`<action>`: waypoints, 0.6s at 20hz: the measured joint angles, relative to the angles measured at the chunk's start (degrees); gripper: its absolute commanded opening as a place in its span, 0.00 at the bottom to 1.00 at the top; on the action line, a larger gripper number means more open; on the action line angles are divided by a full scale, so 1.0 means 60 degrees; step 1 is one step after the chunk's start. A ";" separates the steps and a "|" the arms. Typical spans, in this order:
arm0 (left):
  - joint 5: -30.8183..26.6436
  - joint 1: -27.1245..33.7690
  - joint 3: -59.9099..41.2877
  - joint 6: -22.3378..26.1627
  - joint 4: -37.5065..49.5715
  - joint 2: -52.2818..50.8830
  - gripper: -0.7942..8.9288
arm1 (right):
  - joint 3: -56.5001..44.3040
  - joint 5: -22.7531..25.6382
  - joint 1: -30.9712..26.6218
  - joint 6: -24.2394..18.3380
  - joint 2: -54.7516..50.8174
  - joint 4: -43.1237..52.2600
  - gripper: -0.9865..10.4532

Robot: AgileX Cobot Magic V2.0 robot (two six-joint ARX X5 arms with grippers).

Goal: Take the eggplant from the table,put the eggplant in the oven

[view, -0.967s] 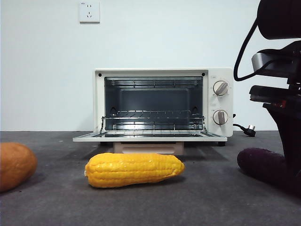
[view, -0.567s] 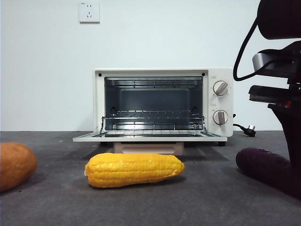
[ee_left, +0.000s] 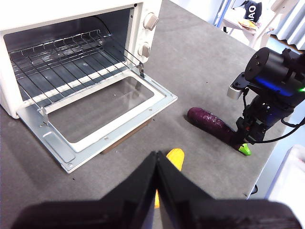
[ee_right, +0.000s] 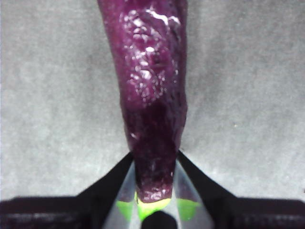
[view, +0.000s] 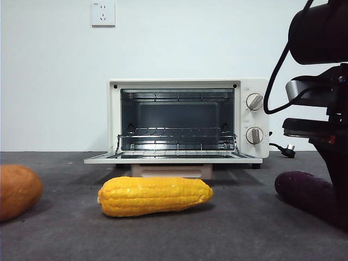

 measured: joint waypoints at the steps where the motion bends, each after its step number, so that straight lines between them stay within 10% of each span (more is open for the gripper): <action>1: 0.0004 0.0000 0.0000 0.0000 0.0000 0.0000 0.08 | 0.0000 0.0004 0.0000 -0.0022 -0.0044 -0.0051 0.13; 6: 0.0004 0.0000 0.0000 0.0000 0.0000 0.0004 0.08 | 0.0179 -0.0015 0.0000 -0.0069 -0.1158 -0.0681 0.13; 12: 0.0004 -0.0007 0.0000 0.0000 0.0000 0.0000 0.08 | 0.1614 -0.1931 0.0000 -0.0251 -0.2055 -0.1188 0.13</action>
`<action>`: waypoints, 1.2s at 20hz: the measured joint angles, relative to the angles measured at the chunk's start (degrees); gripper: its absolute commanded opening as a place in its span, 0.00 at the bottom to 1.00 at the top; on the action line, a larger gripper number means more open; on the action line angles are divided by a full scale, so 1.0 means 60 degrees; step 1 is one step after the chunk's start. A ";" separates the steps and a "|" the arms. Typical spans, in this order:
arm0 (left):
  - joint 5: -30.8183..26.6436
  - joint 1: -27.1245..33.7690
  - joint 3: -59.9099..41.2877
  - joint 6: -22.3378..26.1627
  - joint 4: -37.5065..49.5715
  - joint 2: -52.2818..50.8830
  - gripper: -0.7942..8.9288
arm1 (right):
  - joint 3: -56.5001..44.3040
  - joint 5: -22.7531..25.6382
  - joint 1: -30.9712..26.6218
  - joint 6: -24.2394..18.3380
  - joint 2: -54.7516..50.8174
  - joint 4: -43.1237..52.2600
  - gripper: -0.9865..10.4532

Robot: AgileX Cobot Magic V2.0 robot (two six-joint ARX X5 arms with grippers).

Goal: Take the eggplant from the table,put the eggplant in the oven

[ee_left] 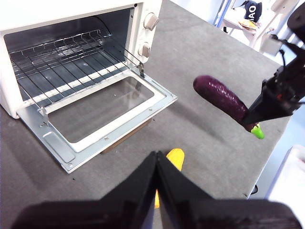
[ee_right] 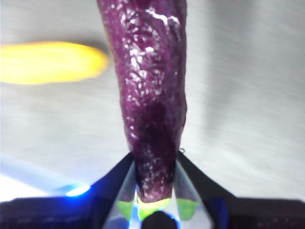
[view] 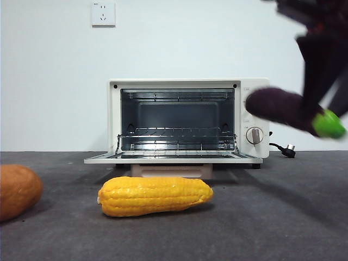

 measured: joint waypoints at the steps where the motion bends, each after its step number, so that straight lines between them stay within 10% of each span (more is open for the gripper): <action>1: 0.0000 0.0000 0.0000 0.0000 -0.0004 0.0004 0.08 | 0.0164 -0.0350 0.0000 -0.0022 0.0007 0.0131 0.08; 8: -0.0004 0.0000 0.0000 0.0000 -0.0029 0.0004 0.08 | 0.0805 -0.2171 0.0000 0.0219 0.1847 0.2579 0.07; 24: -0.0004 0.0000 0.0000 0.0000 -0.0142 0.0004 0.08 | 0.6011 -0.2772 -0.1082 0.1745 0.7450 0.3024 0.08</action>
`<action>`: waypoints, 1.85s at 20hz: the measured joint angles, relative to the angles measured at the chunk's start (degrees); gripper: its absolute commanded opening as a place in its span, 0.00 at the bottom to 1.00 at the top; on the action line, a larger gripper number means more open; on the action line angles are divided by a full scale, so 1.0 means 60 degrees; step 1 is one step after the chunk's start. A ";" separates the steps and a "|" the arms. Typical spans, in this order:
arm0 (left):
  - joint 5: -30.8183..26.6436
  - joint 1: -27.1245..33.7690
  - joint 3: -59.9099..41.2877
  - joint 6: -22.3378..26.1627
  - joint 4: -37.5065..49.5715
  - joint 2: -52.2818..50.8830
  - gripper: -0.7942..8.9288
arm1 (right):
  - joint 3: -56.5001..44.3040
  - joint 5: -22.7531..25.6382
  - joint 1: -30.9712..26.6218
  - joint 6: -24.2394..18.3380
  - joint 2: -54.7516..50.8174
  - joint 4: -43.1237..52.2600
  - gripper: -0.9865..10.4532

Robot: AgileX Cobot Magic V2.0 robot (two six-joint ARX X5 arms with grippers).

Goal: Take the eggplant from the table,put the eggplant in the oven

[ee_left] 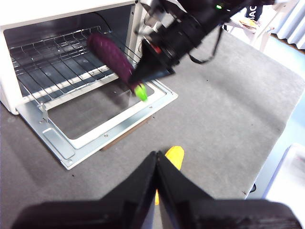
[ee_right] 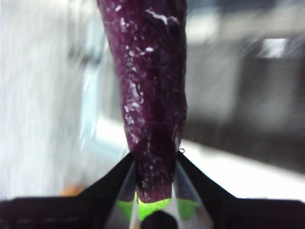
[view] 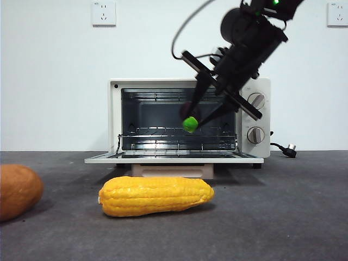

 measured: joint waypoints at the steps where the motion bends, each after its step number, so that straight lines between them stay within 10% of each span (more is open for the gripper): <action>1: 0.0000 0.0000 0.0000 0.0000 -0.0025 0.0000 0.08 | 0.0007 0.0058 -0.0171 0.0229 0.0117 0.0270 0.08; 10: -0.0040 0.0000 0.0000 0.0000 -0.0029 0.0000 0.08 | 0.0015 0.2160 -0.0306 0.1042 0.0244 0.2069 0.10; 13: -0.0044 0.0000 0.0000 0.0000 -0.0029 0.0000 0.08 | 0.0015 0.2546 -0.0302 0.1067 0.0244 0.2306 0.24; 37: -0.0076 0.0000 0.0000 0.0000 -0.0033 0.0313 0.08 | 0.0015 0.2597 -0.0295 0.0823 0.0109 0.1617 0.29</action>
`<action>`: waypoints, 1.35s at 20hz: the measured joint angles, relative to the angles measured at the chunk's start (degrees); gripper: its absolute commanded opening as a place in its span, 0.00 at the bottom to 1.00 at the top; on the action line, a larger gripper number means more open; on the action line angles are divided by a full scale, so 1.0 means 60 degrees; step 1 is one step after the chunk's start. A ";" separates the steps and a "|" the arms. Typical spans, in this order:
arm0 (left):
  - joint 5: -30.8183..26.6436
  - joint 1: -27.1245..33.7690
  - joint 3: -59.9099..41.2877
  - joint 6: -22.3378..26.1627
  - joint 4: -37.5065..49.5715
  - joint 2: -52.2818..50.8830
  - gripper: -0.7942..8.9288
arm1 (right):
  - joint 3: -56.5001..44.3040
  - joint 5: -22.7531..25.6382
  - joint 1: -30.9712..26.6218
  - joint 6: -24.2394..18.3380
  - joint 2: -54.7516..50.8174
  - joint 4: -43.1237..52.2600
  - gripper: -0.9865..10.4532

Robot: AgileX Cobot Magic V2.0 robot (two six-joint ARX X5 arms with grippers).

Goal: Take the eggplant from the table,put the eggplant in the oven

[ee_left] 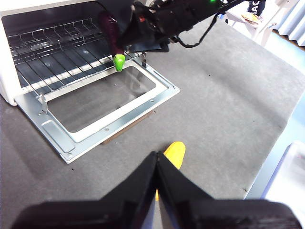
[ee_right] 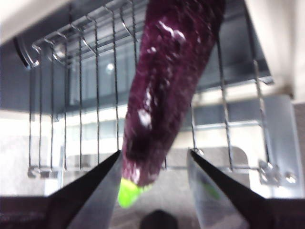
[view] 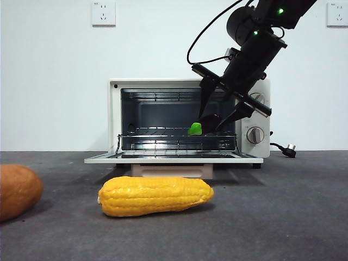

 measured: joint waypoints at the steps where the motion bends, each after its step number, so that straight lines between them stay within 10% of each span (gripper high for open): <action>1: 0.0000 0.0000 0.0000 0.0000 0.0000 0.0000 0.08 | 0.0000 -0.0004 0.0000 -0.0120 -0.0157 -0.0124 0.29; 15: -0.0463 0.0000 0.0000 0.0011 0.0076 0.0000 0.08 | 0.0007 0.0000 0.0055 -0.4044 -0.4794 -0.5355 0.29; 27: -0.0463 0.0000 0.0000 0.0011 0.0171 0.0000 0.08 | 0.0011 -0.0226 0.0433 -0.5526 -0.9063 -0.9289 0.27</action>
